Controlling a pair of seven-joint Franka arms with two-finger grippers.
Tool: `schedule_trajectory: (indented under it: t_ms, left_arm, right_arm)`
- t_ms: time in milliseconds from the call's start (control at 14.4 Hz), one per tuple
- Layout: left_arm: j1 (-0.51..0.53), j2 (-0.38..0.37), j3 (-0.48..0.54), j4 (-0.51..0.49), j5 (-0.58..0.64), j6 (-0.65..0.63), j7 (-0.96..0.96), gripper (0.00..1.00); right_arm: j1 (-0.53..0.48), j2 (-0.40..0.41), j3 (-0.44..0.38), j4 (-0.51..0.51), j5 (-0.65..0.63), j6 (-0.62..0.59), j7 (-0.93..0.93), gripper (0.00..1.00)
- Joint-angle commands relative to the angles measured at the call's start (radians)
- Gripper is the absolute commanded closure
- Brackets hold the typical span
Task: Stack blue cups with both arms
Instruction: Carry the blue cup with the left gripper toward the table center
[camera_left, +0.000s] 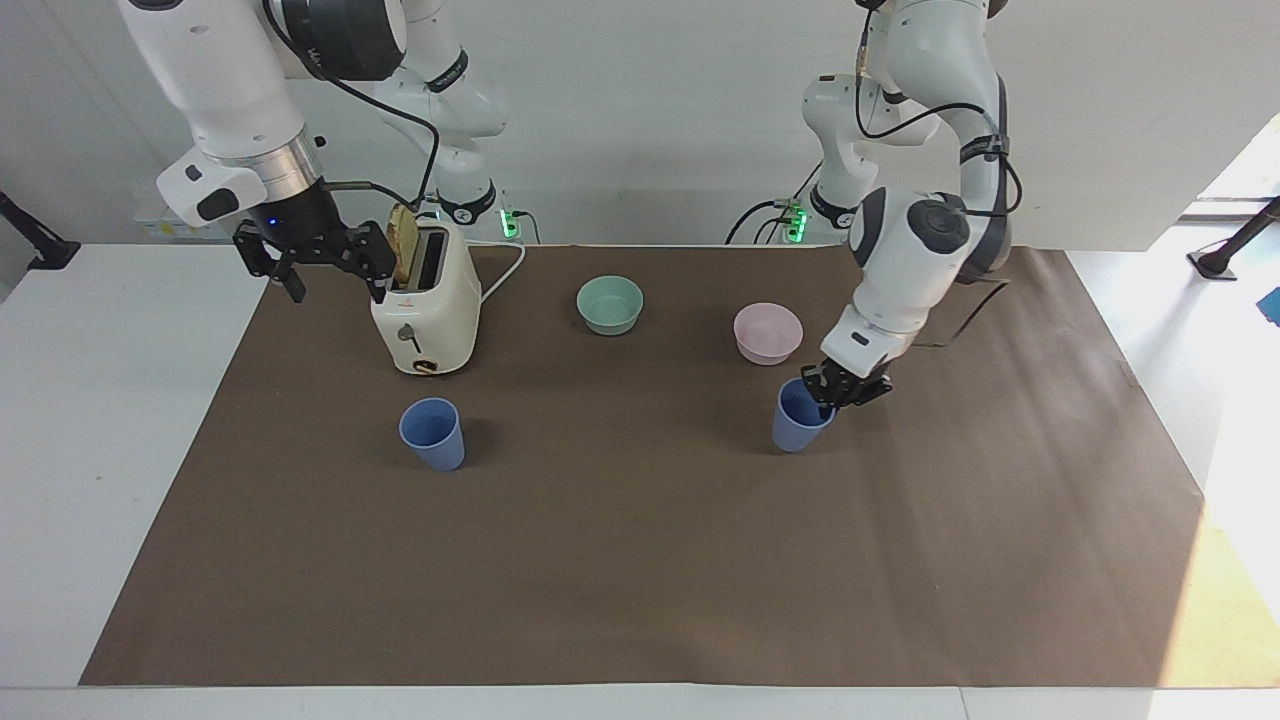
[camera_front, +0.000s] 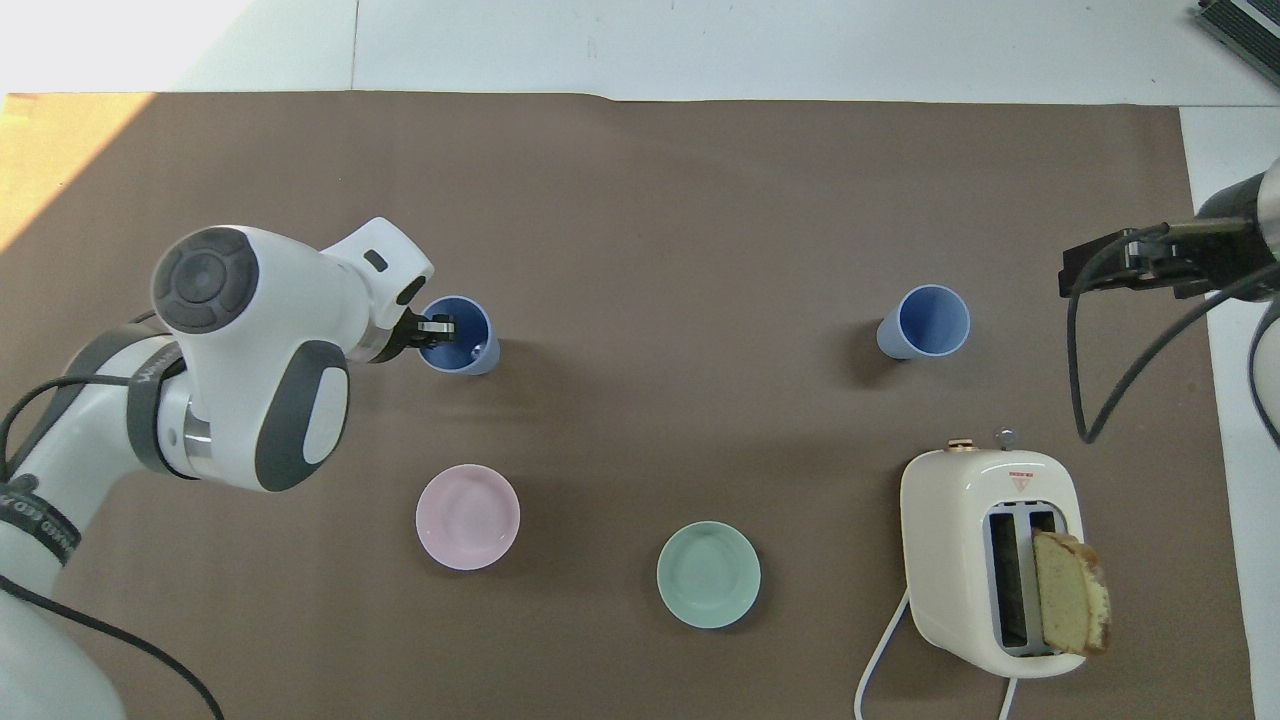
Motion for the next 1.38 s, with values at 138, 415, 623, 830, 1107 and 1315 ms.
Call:
schedule_trajectory:
  t_ms: [138, 415, 623, 830, 1107, 1315]
  left_arm:
    - [-0.151, 0.026, 0.02, 0.001, 0.023, 0.091, -0.225, 1.0]
    - [-0.217, 0.043, 0.018, 0.001, 0.023, 0.111, -0.29, 1.0]
    - [-0.219, 0.043, 0.015, -0.001, 0.02, 0.101, -0.29, 0.75]
    - [-0.211, 0.039, 0.017, 0.006, 0.02, 0.09, -0.288, 0.28]
    - [-0.166, -0.038, 0.029, 0.006, 0.023, -0.008, -0.255, 0.0]
    - [-0.086, -0.139, 0.028, 0.004, 0.022, -0.163, -0.134, 0.0]
  right_arm:
    - [-0.013, -0.006, 0.007, -0.009, 0.006, 0.009, -0.015, 0.0]
    - [-0.013, -0.006, 0.005, -0.009, 0.006, 0.009, -0.015, 0.0]
    - [-0.013, -0.006, 0.007, -0.009, 0.006, 0.009, -0.015, 0.0]
    - [-0.013, -0.006, 0.007, -0.009, 0.006, 0.009, -0.015, 0.0]
    - [-0.013, -0.006, 0.006, -0.009, 0.006, 0.009, -0.015, 0.0]
    - [-0.013, -0.006, 0.005, -0.012, 0.006, 0.007, -0.015, 0.0]
